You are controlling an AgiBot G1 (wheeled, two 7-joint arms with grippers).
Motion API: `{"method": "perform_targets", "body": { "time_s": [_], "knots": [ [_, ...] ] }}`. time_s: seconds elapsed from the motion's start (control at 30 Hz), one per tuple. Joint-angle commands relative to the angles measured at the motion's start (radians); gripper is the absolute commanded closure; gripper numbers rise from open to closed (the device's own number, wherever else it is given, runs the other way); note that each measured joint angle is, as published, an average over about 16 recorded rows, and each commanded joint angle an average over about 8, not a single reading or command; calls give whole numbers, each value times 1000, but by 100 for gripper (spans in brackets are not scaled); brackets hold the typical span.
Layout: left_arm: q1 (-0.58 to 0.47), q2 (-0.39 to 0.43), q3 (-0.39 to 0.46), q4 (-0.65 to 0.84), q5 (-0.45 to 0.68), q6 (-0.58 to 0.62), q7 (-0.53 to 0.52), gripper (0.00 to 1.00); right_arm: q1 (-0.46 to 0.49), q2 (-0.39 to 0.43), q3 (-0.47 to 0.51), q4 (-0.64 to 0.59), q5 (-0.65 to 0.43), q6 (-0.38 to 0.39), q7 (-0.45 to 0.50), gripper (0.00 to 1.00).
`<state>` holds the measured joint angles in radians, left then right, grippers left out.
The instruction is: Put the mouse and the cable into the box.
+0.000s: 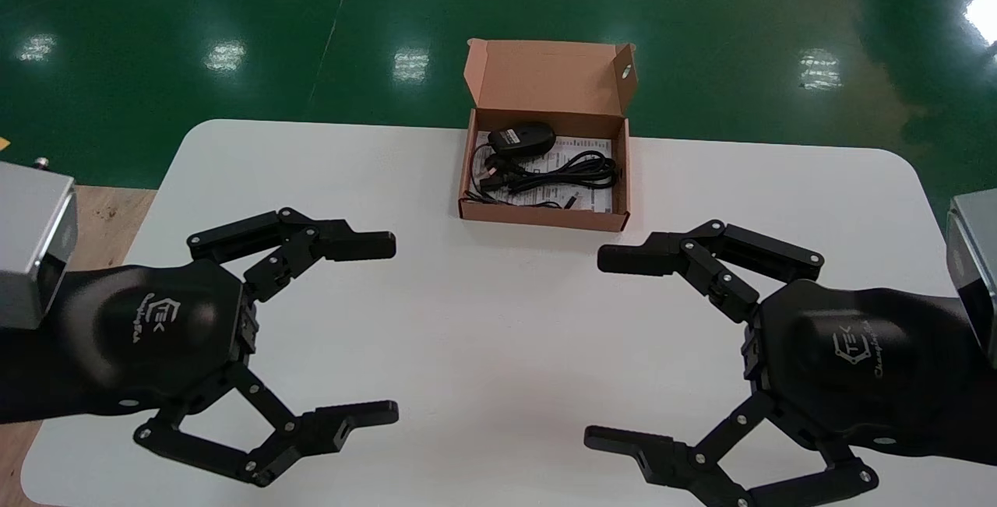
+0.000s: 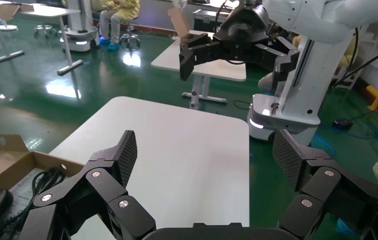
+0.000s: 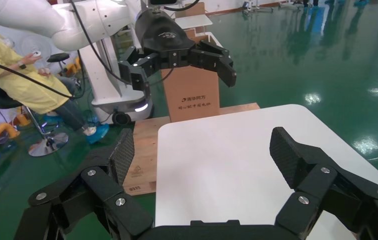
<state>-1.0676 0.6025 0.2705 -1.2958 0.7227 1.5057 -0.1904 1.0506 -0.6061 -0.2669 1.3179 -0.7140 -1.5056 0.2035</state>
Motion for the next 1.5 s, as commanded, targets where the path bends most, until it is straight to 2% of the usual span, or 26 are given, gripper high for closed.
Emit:
{"method": "perform_targets", "body": {
  "time_s": [0.03, 1.5],
  "knots": [
    [-1, 2, 2, 2, 0, -2, 0, 0, 4, 0, -2, -6, -2, 2, -3, 0],
    [-7, 9, 9, 12, 8, -10, 3, 0, 23, -5, -13, -34, -16, 10, -16, 0]
  ]
}}
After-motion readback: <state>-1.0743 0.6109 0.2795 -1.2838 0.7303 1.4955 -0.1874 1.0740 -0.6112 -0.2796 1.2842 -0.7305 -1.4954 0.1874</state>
